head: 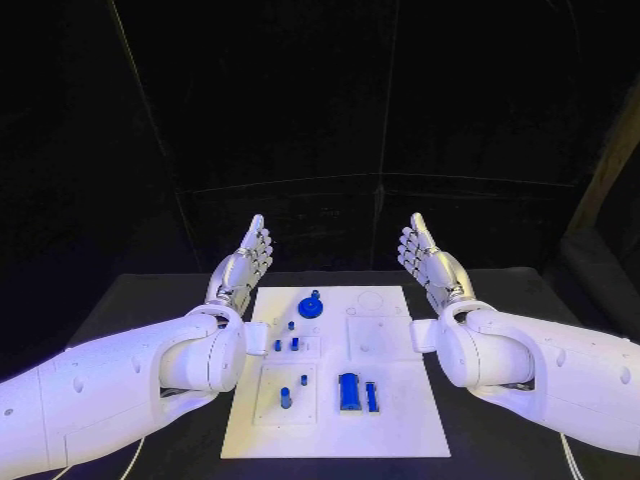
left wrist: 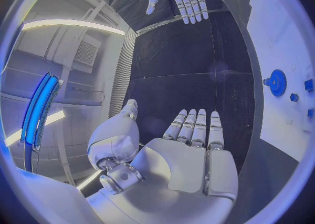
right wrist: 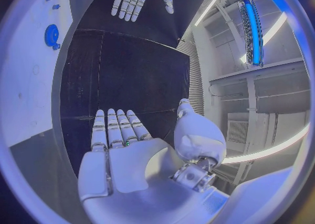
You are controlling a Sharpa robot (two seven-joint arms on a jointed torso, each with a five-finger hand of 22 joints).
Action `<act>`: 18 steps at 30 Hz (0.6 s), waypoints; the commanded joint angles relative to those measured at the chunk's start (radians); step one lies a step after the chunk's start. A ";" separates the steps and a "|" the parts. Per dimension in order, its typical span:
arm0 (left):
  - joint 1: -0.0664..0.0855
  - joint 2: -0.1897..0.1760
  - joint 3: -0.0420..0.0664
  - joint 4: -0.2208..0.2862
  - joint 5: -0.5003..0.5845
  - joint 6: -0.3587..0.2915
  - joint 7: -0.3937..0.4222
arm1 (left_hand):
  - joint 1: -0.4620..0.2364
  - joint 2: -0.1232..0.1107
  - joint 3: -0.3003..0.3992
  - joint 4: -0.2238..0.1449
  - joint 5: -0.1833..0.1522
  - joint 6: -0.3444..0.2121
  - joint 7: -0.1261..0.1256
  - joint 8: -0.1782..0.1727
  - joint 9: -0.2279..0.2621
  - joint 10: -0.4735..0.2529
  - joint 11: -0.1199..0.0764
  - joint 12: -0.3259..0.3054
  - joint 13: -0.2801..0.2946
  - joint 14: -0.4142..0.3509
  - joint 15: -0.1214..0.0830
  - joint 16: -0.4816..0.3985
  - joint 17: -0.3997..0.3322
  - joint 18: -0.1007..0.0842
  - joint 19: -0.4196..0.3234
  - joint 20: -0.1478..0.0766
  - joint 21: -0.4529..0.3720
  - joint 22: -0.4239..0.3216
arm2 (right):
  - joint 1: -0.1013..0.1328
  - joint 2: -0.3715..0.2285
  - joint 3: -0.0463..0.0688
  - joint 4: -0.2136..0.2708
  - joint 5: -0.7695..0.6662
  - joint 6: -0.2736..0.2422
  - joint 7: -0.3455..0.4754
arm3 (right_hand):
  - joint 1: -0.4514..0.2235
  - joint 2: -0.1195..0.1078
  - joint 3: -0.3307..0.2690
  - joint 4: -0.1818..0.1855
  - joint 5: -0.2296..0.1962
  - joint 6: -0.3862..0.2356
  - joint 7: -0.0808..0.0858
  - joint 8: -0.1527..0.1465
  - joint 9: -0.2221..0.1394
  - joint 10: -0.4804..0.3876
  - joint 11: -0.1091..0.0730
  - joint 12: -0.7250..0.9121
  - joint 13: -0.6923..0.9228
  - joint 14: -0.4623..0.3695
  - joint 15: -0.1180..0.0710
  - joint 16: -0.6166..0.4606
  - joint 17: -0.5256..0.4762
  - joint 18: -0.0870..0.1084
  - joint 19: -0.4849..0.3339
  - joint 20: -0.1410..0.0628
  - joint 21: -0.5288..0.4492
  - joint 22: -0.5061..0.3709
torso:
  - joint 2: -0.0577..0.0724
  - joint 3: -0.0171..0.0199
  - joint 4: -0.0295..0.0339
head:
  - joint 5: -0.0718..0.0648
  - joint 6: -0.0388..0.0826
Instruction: Assemble the parts on the task board
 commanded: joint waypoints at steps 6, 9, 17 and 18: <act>0.001 -0.001 0.003 0.008 -0.027 -0.088 0.017 | -0.153 0.000 -0.025 0.000 -0.004 -0.107 -0.006 -0.004 -0.001 -0.109 -0.006 -0.011 -0.001 -0.099 -0.004 -0.051 -0.002 -0.021 -0.087 -0.032 -0.004 -0.023 | 0.001 0.000 0.001 0.003 0.027 -0.046 0.031 | -0.181 -0.007 0.084 0.000 -0.009 -0.115 -0.009 -0.004 -0.002 -0.128 -0.004 -0.006 -0.001 -0.137 0.000 -0.005 -0.002 -0.038 -0.117 -0.016 -0.016 -0.075 | 0.000 0.0000 0.0000 | 0.000 0.000; 0.001 -0.001 0.003 0.008 -0.027 -0.088 0.017 | -0.179 0.000 -0.025 0.000 -0.004 -0.126 -0.006 -0.004 -0.001 -0.129 -0.006 -0.011 -0.001 -0.116 -0.004 -0.051 -0.002 -0.021 -0.102 -0.032 -0.004 -0.023 | 0.001 0.000 0.001 0.003 0.027 -0.046 0.031 | -0.208 -0.007 0.084 0.000 -0.009 -0.133 -0.009 -0.004 -0.002 -0.148 -0.004 -0.006 -0.001 -0.157 0.000 -0.005 -0.002 -0.038 -0.134 -0.016 -0.016 -0.075 | 0.000 0.0000 0.0000 | 0.000 0.000; 0.001 -0.001 0.003 0.008 -0.027 -0.088 0.017 | -0.223 0.000 -0.025 0.000 -0.004 -0.155 -0.006 -0.004 -0.001 -0.159 -0.006 -0.011 -0.001 -0.141 -0.004 -0.051 -0.002 -0.021 -0.125 -0.032 -0.004 -0.023 | 0.001 0.000 0.001 0.003 0.027 -0.046 0.031 | -0.259 -0.007 0.084 0.000 -0.009 -0.164 -0.009 -0.004 -0.002 -0.184 -0.004 -0.006 -0.001 -0.196 0.000 -0.005 -0.002 -0.038 -0.165 -0.016 -0.016 -0.075 | 0.000 0.0000 0.0000 | 0.000 0.000; 0.001 -0.001 0.003 0.008 -0.027 -0.088 0.017 | -0.231 0.000 -0.025 0.000 -0.004 -0.162 -0.006 -0.004 -0.001 -0.164 -0.006 -0.011 -0.001 -0.147 -0.004 -0.051 -0.002 -0.021 -0.199 -0.032 -0.004 -0.023 | 0.001 0.000 0.001 0.003 0.027 -0.046 0.031 | -0.271 -0.007 0.084 0.000 -0.009 -0.171 -0.009 -0.004 -0.002 -0.192 -0.004 -0.006 -0.001 -0.204 0.000 -0.005 -0.002 -0.038 -0.171 -0.016 -0.016 -0.075 | 0.000 0.0000 0.0000 | 0.000 0.000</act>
